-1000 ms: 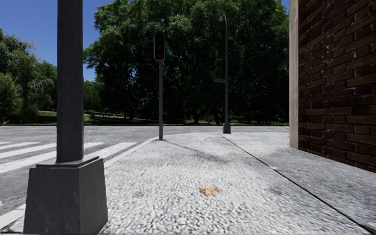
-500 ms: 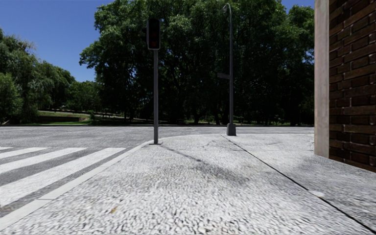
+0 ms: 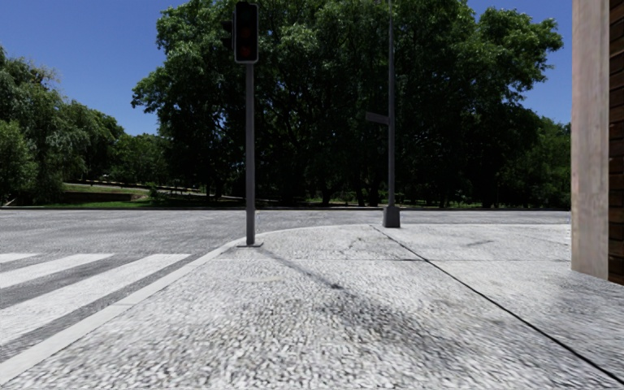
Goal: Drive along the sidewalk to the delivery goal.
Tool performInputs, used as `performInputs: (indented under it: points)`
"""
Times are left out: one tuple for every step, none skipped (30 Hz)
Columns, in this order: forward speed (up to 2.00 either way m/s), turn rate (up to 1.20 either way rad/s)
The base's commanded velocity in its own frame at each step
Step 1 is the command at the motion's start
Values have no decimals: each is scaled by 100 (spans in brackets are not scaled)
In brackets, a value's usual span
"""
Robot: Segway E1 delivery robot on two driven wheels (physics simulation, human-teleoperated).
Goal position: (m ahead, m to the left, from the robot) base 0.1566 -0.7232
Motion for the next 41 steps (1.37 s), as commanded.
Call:
performInputs:
  points:
    - [80,0]
    - [68,0]
    - [63,0]
    - [63,0]
    - [61,0]
    - [59,0]
    - [59,0]
    - [58,0]
    - [56,0]
    - [36,0]
    - [0,0]
    - [0,0]
    - [0,0]
    - [0,0]
    - [0,0]
    - [0,0]
    - [0,0]
    - [0,0]
    - [0,0]
    - [0,0]
    - [0,0]
    - [0,0]
    - [0,0]
    - [0,0]
    - [0,0]
    - [0,0]
    - [0,0]
    - [0,0]
    - [0,0]
    - [0,0]
    - [0,0]
    - [0,0]
    - [0,0]
    - [0,0]
    - [0,0]
    - [0,0]
    - [0,0]
    - [0,0]
    - [0,0]
    - [0,0]
    - [0,0]
